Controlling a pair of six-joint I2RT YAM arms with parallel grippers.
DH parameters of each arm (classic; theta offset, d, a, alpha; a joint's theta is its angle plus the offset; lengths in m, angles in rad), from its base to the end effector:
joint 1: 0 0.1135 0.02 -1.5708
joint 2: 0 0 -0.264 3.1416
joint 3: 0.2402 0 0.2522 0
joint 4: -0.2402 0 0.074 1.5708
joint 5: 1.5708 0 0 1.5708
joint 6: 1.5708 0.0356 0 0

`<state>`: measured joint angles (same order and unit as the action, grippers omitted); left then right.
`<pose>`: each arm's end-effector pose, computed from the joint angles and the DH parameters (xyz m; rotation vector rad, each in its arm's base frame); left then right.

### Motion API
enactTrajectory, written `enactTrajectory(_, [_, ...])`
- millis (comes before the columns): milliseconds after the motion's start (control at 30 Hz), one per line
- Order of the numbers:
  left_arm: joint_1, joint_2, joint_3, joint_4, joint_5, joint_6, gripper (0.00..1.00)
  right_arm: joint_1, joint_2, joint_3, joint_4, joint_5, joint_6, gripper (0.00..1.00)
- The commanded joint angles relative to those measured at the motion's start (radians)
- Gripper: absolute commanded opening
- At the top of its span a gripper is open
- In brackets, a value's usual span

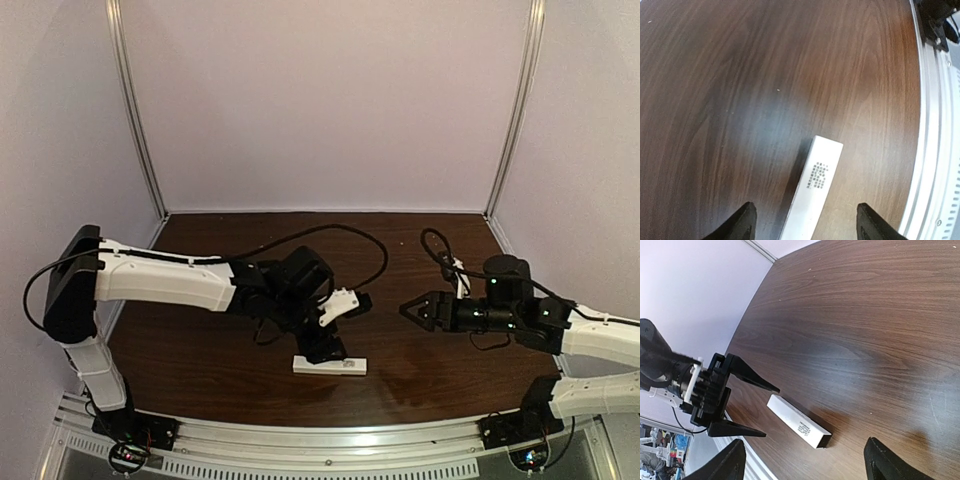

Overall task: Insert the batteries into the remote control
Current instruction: Load the battery cover onto the remote control, then pick up the remote control from the center of the board.

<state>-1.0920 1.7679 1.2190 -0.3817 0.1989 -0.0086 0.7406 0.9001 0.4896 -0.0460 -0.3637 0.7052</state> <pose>0.1675 -0.3379 0.2084 1.4227 2.1965 -0.6759 0.1396 0.1448 0.2303 -0.2947 2.2239 1.2259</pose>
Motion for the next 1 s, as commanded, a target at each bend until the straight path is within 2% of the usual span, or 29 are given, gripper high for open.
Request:
enactTrajectory(0, [-0.038, 0.114, 0.119, -0.135, -0.005, 0.156, 0.66, -0.044, -0.07, -0.04, -0.097, 0.033, -0.017, 0.82])
enactTrajectory(200, [-0.064, 0.245, 0.234, -0.2, -0.006, 0.194, 0.57, -0.103, -0.175, -0.067, -0.123, 0.032, 0.001, 0.82])
enactTrajectory(567, [-0.08, 0.337, 0.309, -0.245, -0.045, 0.244, 0.41, -0.145, -0.25, -0.08, -0.155, 0.023, -0.008, 0.82])
enactTrajectory(833, [-0.081, 0.356, 0.305, -0.26, -0.096, 0.277, 0.43, -0.16, -0.242, -0.08, -0.151, 0.003, -0.017, 0.82])
enactTrajectory(967, [-0.081, 0.36, 0.304, -0.257, -0.107, 0.285, 0.37, -0.164, -0.243, -0.082, -0.147, -0.001, -0.023, 0.82])
